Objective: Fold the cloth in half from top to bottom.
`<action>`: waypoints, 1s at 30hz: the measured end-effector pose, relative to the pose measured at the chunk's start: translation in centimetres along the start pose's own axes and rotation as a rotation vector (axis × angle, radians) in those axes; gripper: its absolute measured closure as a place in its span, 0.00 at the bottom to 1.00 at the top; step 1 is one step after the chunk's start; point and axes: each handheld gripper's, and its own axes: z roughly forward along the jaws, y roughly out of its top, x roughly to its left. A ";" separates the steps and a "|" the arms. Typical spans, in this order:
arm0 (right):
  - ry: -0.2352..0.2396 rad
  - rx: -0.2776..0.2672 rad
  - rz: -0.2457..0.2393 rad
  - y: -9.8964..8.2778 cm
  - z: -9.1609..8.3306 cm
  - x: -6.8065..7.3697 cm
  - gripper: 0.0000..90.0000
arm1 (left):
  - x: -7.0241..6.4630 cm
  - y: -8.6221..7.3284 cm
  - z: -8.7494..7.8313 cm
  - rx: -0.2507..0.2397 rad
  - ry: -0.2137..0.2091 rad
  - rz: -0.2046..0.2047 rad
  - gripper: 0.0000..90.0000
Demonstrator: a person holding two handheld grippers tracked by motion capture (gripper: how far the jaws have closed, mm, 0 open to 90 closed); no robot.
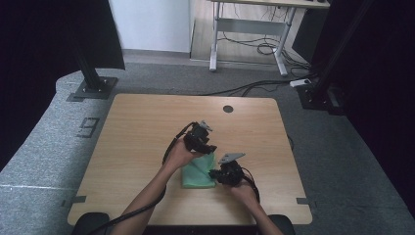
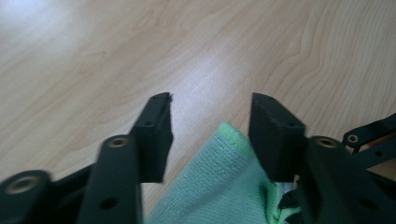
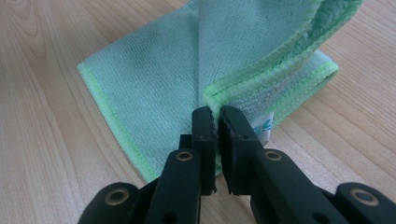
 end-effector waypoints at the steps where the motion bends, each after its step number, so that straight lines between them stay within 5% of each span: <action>1: 0.001 0.000 0.000 0.0 0.0 0.0 0.92 | 0.1 0.0 0.2 0.007 -0.016 -0.011 0.60; 5: 0.004 -0.004 -0.003 0.0 0.0 -0.1 0.92 | 0.5 -0.2 0.3 0.027 -0.078 -0.030 0.78; 9: 0.010 -0.008 -0.002 -0.1 0.0 -0.1 0.92 | 0.4 -0.4 -0.2 0.045 -0.064 0.006 0.93; 19: 0.032 -0.027 0.024 -0.1 -0.5 -0.2 0.86 | -0.2 -2.4 -2.7 0.006 -0.050 0.033 0.95; 30: 0.027 -0.029 -0.003 -0.3 -1.9 0.1 0.74 | -1.3 -5.6 -4.7 -0.028 -0.044 0.028 0.95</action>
